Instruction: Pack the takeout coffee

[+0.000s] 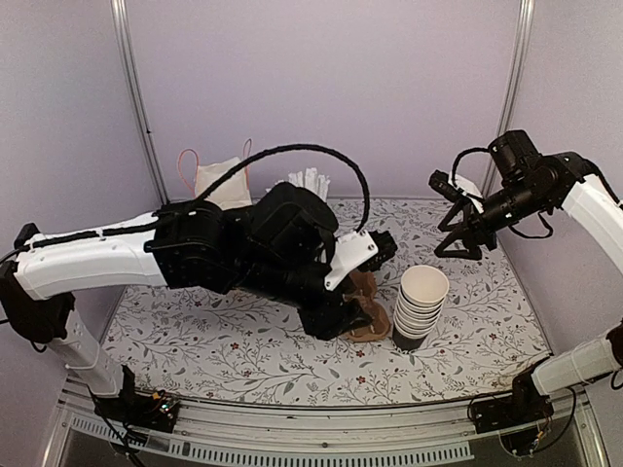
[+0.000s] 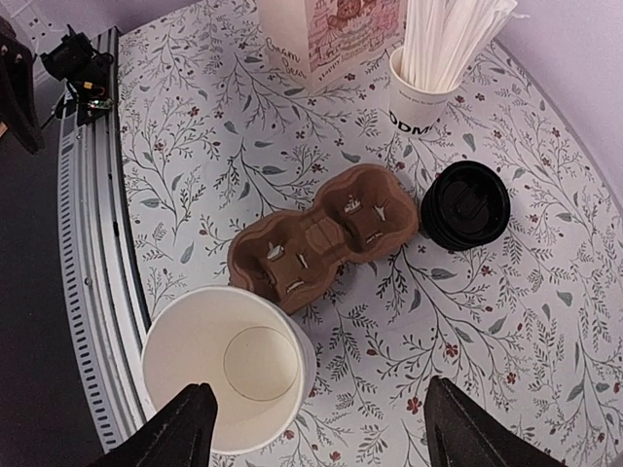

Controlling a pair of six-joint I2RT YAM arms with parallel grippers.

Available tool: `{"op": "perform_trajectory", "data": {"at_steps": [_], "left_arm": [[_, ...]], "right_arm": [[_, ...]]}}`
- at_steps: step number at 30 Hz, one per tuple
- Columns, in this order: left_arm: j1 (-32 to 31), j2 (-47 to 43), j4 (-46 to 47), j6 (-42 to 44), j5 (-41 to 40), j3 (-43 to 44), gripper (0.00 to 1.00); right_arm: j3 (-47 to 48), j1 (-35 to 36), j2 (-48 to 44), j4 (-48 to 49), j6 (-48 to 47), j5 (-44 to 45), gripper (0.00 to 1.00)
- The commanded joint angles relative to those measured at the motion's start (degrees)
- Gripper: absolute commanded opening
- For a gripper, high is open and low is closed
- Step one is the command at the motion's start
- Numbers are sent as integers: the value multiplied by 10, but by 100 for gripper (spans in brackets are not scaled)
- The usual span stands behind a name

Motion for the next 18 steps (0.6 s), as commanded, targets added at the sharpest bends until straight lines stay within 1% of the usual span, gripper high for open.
{"op": "perform_trajectory", "data": {"at_steps": [1, 5, 7, 10, 14, 18], "left_arm": [[-13, -48, 103, -43, 46, -95, 64], [-20, -72, 193, -75, 55, -184, 64], [-21, -85, 236, -98, 73, -222, 65], [-21, -105, 305, -129, 91, -272, 65], [-22, -119, 343, -152, 92, -318, 65], [-22, -126, 347, -157, 86, -332, 65]], "right_arm": [[-20, 38, 6, 11, 61, 101, 75], [-29, 56, 37, 8, 72, 127, 71], [-31, 64, 49, 4, 74, 146, 68], [-23, 67, 67, -5, 77, 147, 65], [0, 75, 83, -21, 69, 145, 59], [20, 91, 98, -41, 53, 154, 54]]}}
